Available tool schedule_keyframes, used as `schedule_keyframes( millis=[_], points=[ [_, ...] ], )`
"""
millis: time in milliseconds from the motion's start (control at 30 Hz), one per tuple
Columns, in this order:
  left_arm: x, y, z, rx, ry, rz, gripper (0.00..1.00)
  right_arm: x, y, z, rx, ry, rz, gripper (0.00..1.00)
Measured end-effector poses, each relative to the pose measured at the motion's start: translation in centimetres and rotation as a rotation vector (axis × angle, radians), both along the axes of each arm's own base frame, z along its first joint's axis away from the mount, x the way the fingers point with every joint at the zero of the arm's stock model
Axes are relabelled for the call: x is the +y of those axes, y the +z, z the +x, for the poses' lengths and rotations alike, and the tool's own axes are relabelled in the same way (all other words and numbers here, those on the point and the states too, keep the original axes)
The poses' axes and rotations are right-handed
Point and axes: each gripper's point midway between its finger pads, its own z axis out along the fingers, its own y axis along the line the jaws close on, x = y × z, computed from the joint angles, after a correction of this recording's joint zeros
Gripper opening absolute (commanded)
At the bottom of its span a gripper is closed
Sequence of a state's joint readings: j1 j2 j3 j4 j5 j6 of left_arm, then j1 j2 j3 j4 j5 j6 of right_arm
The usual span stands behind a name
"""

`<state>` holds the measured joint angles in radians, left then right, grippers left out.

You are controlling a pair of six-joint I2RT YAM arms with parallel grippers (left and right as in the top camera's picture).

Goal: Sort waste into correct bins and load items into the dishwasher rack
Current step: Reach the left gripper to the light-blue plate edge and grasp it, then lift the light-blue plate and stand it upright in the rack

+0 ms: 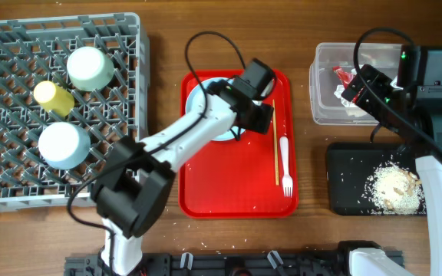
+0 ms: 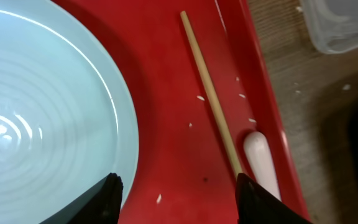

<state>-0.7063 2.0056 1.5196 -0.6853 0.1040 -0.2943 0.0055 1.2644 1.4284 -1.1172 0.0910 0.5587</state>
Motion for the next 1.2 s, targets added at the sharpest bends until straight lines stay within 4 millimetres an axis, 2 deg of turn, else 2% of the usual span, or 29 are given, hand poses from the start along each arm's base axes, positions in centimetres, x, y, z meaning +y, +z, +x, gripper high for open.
schedule_keyframes(
  millis=[100, 233, 300, 400, 533, 800, 867, 933, 1000, 1033, 1100, 1133, 1167, 1200],
  points=[
    [-0.1, -1.5, 0.4, -0.024, 0.006, 0.047, 0.54, 0.0, 0.0, 0.0, 0.0, 0.0, 0.0, 1.0],
    [0.9, -3.9, 0.9, -0.025, 0.027, 0.12, 0.47, 0.0, 0.0, 0.0, 0.0, 0.0, 0.0, 1.0],
    [1.3, -5.2, 0.9, -0.014, 0.03, 0.15, 0.37, 0.0, 0.0, 0.0, 0.0, 0.0, 0.0, 1.0],
    [1.4, -5.4, 0.9, -0.014, 0.034, 0.157, 0.27, 0.0, 0.0, 0.0, 0.0, 0.0, 0.0, 1.0],
    [1.6, -5.6, 0.8, -0.01, 0.029, 0.164, 0.04, 0.0, 0.0, 0.0, 0.0, 0.0, 0.0, 1.0],
    [1.9, -4.8, 0.9, -0.028, 0.044, 0.172, 0.04, 0.0, 0.0, 0.0, 0.0, 0.0, 0.0, 1.0],
    [1.9, -3.3, 0.7, -0.037, 0.058, 0.144, 0.04, 0.0, 0.0, 0.0, 0.0, 0.0, 0.0, 1.0],
    [1.5, -0.5, 0.7, -0.065, 0.065, 0.089, 0.04, 0.0, 0.0, 0.0, 0.0, 0.0, 0.0, 1.0],
    [0.9, 4.7, 0.6, -0.124, 0.068, -0.019, 0.04, 0.0, 0.0, 0.0, 0.0, 0.0, 0.0, 1.0],
    [1.0, 6.3, 0.4, -0.136, 0.067, -0.052, 0.04, 0.0, 0.0, 0.0, 0.0, 0.0, 0.0, 1.0],
    [2.1, 9.4, 0.5, -0.152, 0.089, -0.112, 0.04, 0.0, 0.0, 0.0, 0.001, 0.0, 0.0, 1.0],
    [2.9, 10.2, 0.7, -0.152, 0.104, -0.124, 0.04, 0.0, 0.0, 0.0, 0.0, 0.0, 0.0, 1.0],
    [5.1, 11.6, 1.1, -0.15, 0.146, -0.14, 0.04, 0.0, 0.0, 0.0, 0.0, 0.0, 0.0, 1.0],
    [6.2, 12.3, 1.6, -0.157, 0.172, -0.151, 0.04, 0.0, 0.0, 0.0, 0.0, 0.0, 0.0, 1.0]
  ],
)
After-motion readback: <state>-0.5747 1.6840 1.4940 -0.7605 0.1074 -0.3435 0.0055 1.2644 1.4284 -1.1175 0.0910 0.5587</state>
